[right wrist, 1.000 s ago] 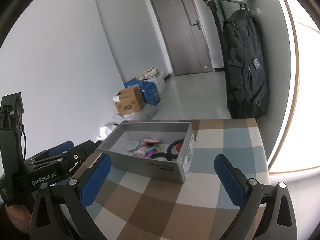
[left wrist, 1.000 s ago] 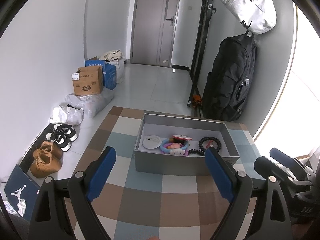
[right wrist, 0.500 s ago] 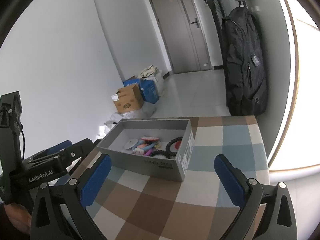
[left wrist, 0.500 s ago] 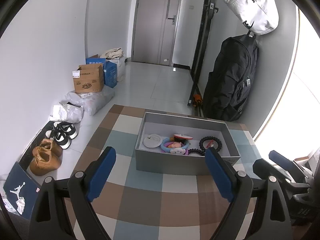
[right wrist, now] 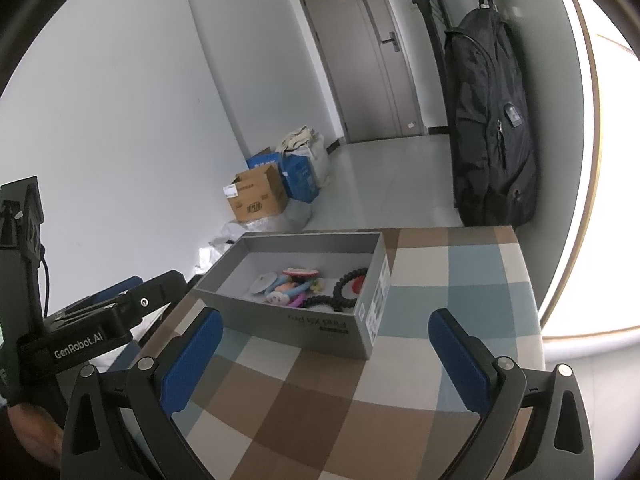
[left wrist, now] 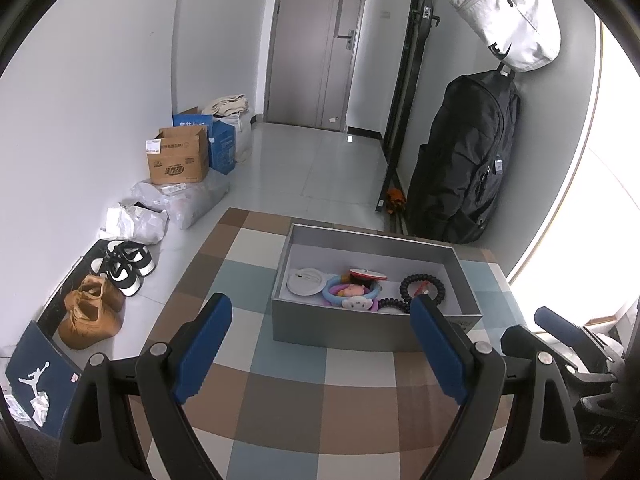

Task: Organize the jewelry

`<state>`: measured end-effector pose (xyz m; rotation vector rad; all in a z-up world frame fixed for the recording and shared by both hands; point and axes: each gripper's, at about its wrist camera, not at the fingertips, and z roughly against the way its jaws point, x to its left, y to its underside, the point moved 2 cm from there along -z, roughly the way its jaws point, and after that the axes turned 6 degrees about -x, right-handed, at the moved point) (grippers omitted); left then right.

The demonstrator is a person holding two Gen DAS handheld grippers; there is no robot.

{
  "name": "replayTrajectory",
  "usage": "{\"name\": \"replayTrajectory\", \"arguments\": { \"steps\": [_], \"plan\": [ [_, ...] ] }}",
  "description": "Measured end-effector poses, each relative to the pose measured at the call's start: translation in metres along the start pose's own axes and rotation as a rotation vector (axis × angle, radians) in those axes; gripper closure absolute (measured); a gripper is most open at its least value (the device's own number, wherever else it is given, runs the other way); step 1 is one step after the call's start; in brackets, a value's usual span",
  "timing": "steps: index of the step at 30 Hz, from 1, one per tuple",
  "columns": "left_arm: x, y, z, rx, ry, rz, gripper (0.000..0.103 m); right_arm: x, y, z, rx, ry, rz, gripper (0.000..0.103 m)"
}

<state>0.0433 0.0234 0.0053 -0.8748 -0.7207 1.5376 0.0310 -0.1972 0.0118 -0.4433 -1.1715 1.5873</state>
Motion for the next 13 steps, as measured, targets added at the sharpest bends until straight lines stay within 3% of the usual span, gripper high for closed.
{"name": "replayTrajectory", "arguments": {
  "steps": [13],
  "plan": [
    [0.0003,0.0020,-0.0028,0.013,0.019,0.015,0.015,-0.0011,0.0008,-0.0007,0.012,0.000,-0.010,0.000]
  ]
}}
